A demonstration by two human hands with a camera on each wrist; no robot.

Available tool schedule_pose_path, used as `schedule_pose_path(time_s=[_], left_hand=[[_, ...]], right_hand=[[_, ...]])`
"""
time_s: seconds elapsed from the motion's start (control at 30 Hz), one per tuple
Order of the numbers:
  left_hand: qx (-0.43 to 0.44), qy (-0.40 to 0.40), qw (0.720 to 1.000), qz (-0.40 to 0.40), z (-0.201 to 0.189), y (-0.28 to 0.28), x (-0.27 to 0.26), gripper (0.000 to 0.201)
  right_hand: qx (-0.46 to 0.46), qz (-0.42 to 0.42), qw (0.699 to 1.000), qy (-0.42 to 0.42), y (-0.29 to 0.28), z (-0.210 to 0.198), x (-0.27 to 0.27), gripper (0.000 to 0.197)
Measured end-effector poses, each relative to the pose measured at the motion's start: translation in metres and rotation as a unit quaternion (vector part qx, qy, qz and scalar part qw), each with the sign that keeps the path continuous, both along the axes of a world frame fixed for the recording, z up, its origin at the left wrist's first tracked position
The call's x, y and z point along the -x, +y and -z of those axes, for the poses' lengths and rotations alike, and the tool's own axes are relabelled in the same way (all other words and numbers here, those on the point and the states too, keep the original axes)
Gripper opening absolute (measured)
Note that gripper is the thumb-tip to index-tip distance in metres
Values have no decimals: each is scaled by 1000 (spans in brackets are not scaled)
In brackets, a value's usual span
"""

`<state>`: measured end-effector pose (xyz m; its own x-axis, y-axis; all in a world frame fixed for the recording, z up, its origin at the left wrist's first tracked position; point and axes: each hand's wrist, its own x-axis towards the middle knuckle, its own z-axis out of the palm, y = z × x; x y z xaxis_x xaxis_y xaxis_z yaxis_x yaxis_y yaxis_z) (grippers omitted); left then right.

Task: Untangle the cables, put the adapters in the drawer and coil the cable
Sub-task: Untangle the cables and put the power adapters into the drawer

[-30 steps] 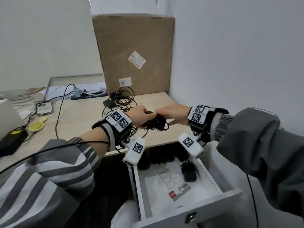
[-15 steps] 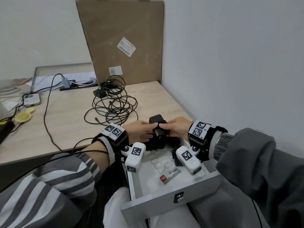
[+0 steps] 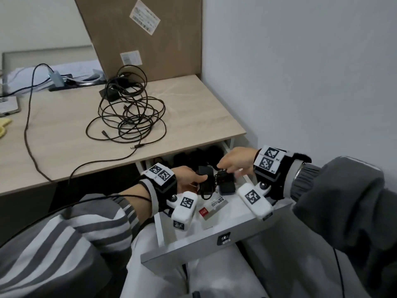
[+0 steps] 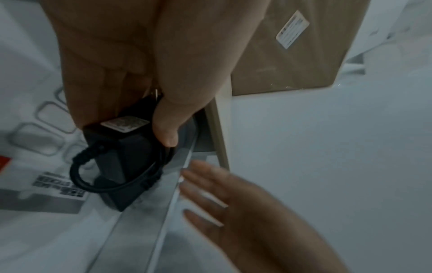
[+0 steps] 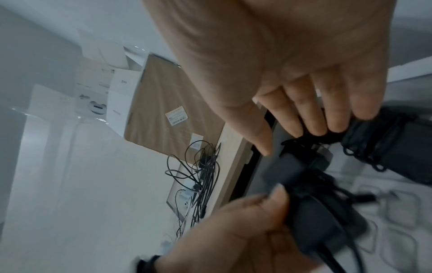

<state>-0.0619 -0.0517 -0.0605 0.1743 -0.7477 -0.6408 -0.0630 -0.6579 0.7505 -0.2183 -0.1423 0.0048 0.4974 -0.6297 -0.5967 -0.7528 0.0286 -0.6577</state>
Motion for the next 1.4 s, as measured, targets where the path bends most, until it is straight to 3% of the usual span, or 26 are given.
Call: schedule_pose_path(time_s=[0.07,0.17,0.33,0.43,0.63,0.87,0.97,1.07,1.2,1.4], left_hand=[[-14,-64,998,-2,12,-5,6,19],[-77,-80,994,10,18,-18,16,26],[-167,-156,967,113,18,-38,19,45],[-160,-149,970,109,25,-46,12,39],[-131,-82,988,29,56,-55,0,35],[-98,-178,979,23,20,-44,22,39],[-98,-177,978,50,7,-41,24,31],[-76,-148,985,40,-2,-35,20,42],[-65,-177,981,50,-25,-21,4,23],[21,-61,998,-14,-67,7,-42,26]], right_hand=[[22,39,998,-44,-8,-4,-4,29],[20,74,993,-87,-18,-9,-8,28],[29,80,990,-112,-29,-8,-3,25],[24,79,988,-130,-32,-5,-2,11],[39,81,983,-160,-36,-4,-4,13],[38,74,985,-151,-33,-6,-9,15],[41,79,986,-144,-31,-6,-12,15],[43,86,985,-145,-28,-9,-17,15],[46,75,985,-146,-20,-18,-31,16],[40,32,982,-183,-4,-31,-80,17]])
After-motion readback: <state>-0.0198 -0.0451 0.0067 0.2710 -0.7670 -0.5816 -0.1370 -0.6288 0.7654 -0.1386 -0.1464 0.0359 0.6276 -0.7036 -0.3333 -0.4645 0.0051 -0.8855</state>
